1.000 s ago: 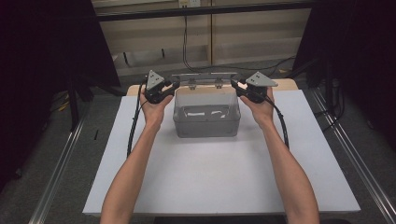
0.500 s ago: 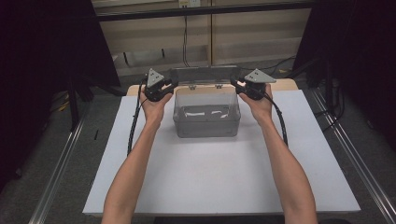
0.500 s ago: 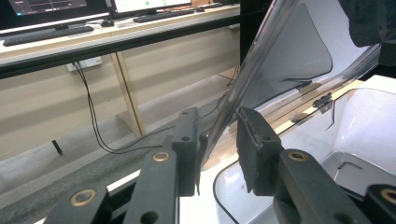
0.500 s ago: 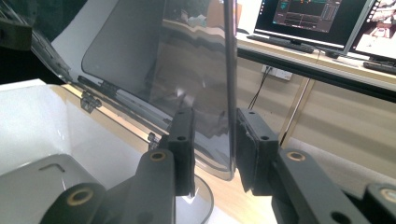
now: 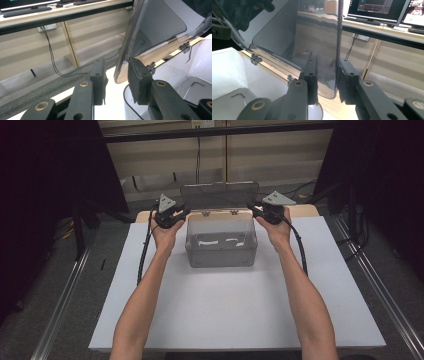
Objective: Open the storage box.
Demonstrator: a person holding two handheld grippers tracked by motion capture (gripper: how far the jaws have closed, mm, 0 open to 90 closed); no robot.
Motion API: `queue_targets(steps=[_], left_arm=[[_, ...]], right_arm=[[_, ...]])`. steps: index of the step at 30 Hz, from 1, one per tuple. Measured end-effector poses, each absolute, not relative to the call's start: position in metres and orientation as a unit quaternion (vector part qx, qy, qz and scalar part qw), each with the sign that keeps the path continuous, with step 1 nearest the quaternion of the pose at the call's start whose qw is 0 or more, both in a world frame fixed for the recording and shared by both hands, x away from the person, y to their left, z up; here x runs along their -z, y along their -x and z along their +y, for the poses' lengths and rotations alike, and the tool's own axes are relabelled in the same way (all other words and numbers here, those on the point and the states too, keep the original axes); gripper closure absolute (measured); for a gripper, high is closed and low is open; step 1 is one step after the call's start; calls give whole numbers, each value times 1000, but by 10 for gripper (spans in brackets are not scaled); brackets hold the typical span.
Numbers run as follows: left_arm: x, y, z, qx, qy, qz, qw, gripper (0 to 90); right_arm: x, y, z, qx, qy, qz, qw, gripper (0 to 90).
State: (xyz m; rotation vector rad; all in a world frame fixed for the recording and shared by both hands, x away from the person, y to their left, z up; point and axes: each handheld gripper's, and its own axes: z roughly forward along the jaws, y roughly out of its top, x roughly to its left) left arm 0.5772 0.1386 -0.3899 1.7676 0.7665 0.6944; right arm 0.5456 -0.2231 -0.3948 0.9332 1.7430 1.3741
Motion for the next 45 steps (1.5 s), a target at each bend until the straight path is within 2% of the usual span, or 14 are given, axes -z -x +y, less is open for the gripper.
queue_targets(steps=[5, 12, 21, 38, 41, 45], left_arm=[[395, -580, 137, -263, -727, 333, 539, 675], [399, -585, 133, -276, -742, 333, 512, 683], [399, -590, 129, -277, -757, 322, 497, 772], [398, -596, 127, -276, -754, 330, 497, 773], [398, -596, 127, -276, -756, 328, 495, 773], [397, -597, 127, -276, -759, 326, 491, 763]], right_arm=[[395, -548, -222, -536, -368, 669, 360, 721], [394, -550, -221, -536, -372, 667, 360, 725], [394, -553, -221, -531, -364, 673, 363, 705], [410, -560, -221, -525, -388, 673, 349, 671], [412, -562, -222, -531, -393, 668, 343, 700], [414, -565, -220, -528, -399, 668, 341, 690]])
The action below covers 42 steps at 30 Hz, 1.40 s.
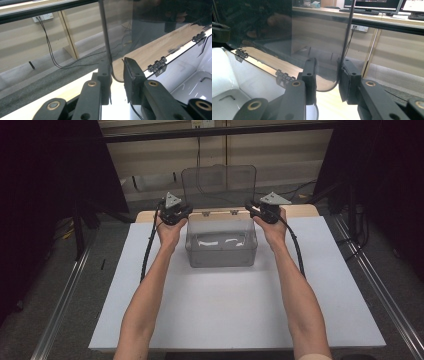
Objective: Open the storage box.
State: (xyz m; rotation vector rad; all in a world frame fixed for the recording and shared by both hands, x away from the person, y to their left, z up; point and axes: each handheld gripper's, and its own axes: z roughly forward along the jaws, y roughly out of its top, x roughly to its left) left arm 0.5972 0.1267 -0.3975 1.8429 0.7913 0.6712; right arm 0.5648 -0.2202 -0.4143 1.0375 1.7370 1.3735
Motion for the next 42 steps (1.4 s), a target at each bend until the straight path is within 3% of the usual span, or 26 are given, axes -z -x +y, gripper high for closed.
queue_targets(steps=[42], left_arm=[[400, -613, 126, -237, -761, 346, 495, 613]], right_arm=[[418, -587, -221, -537, -410, 674, 298, 560]])
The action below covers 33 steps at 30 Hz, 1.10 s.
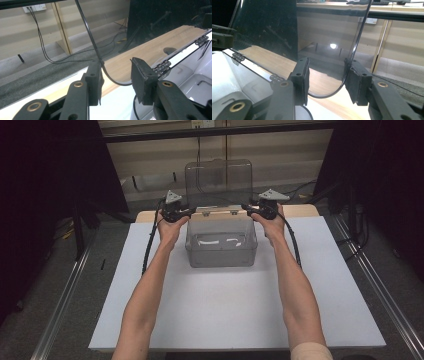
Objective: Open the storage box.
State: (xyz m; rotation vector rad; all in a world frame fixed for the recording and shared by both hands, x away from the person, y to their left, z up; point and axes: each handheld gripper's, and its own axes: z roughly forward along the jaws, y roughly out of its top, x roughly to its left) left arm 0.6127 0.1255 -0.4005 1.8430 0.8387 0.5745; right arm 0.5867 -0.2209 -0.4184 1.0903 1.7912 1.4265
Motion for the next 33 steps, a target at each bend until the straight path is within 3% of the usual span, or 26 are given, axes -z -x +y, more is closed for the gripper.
queue_targets(steps=[33], left_arm=[[410, -618, 125, -210, -734, 378, 523, 540]], right_arm=[[419, -591, -223, -532, -443, 674, 258, 522]])
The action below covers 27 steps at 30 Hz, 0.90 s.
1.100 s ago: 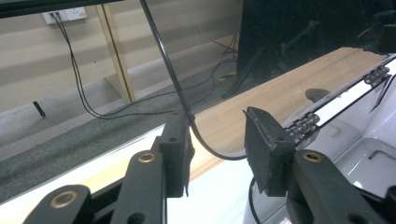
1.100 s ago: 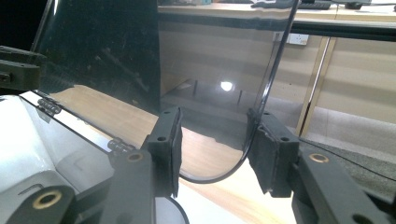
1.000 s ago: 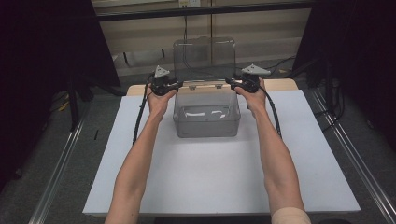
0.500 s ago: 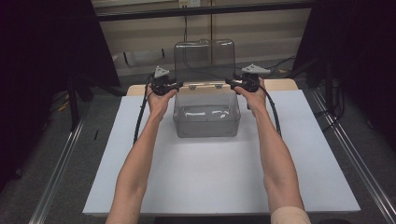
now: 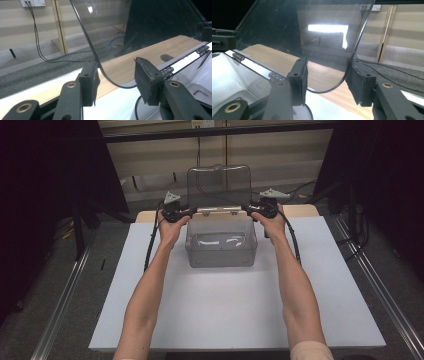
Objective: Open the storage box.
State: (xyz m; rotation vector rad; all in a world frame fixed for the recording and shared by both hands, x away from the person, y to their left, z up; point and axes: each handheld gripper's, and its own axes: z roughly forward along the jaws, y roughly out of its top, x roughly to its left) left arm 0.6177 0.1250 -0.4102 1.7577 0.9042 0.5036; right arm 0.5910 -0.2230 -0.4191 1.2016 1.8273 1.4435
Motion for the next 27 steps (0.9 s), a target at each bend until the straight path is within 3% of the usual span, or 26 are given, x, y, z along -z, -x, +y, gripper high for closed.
queue_targets(steps=[19, 24, 25, 26, 27], left_arm=[[414, -619, 125, -198, -723, 394, 532, 499], [413, -617, 122, -217, -734, 381, 518, 481], [414, -617, 122, -207, -737, 375, 523, 512], [415, -617, 122, -208, -735, 377, 524, 537], [416, -618, 124, -208, -733, 384, 521, 539]], right_arm=[[420, -590, -223, -531, -457, 668, 252, 513], [421, -590, -224, -526, -467, 665, 253, 485], [422, -590, -223, -523, -464, 668, 256, 493], [422, -590, -222, -525, -458, 673, 250, 579], [423, -589, -221, -522, -451, 678, 253, 559]])
